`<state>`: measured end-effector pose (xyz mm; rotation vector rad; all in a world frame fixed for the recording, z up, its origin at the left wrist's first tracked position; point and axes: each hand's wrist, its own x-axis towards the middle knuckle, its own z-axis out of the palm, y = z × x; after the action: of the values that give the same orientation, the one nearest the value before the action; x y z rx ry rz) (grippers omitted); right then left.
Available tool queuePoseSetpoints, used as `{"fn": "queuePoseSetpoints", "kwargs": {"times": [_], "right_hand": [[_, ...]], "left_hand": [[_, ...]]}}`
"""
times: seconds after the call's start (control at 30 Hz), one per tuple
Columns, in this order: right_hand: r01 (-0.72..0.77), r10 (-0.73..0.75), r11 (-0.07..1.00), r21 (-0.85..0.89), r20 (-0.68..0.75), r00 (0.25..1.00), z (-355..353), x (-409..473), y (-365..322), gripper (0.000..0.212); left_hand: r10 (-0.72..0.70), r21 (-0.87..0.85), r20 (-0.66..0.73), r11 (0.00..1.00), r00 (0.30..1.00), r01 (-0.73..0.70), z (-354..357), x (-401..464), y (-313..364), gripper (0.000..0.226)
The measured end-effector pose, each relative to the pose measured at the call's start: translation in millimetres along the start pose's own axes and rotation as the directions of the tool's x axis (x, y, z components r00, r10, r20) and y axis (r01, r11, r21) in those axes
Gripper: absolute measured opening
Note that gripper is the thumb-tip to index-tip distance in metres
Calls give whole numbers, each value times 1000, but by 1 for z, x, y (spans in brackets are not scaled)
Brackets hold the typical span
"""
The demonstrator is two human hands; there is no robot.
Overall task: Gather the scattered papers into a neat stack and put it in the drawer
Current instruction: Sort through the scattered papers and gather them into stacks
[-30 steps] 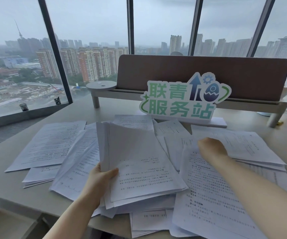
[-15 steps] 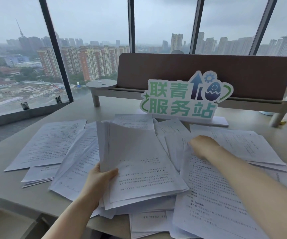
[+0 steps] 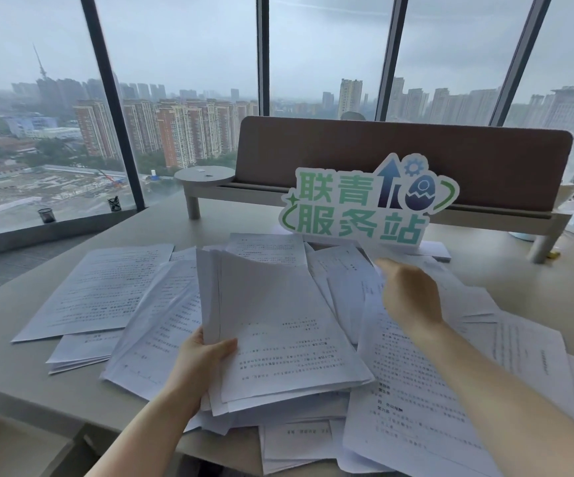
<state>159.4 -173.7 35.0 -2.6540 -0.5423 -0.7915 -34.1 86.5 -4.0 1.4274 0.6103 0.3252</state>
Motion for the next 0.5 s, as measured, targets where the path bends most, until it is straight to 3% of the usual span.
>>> {"fn": "queuePoseSetpoints", "kwargs": {"times": [0.13, 0.27, 0.5], "right_hand": [[114, -81, 965, 234, -145, 986, -16, -22, -31, 41], [233, -159, 887, 399, -211, 965, -27, -40, -53, 23], [119, -170, 854, 506, 56, 984, -21, -65, -51, 15]], "left_hand": [[-13, -1, 21, 1000, 1000, 14, -2, -3, 3, 28], [-46, -10, 43, 999, 998, 47, -5, -6, 6, 29], [-15, -10, 23, 1000, 1000, 15, 1, -20, 16, 26]]}}
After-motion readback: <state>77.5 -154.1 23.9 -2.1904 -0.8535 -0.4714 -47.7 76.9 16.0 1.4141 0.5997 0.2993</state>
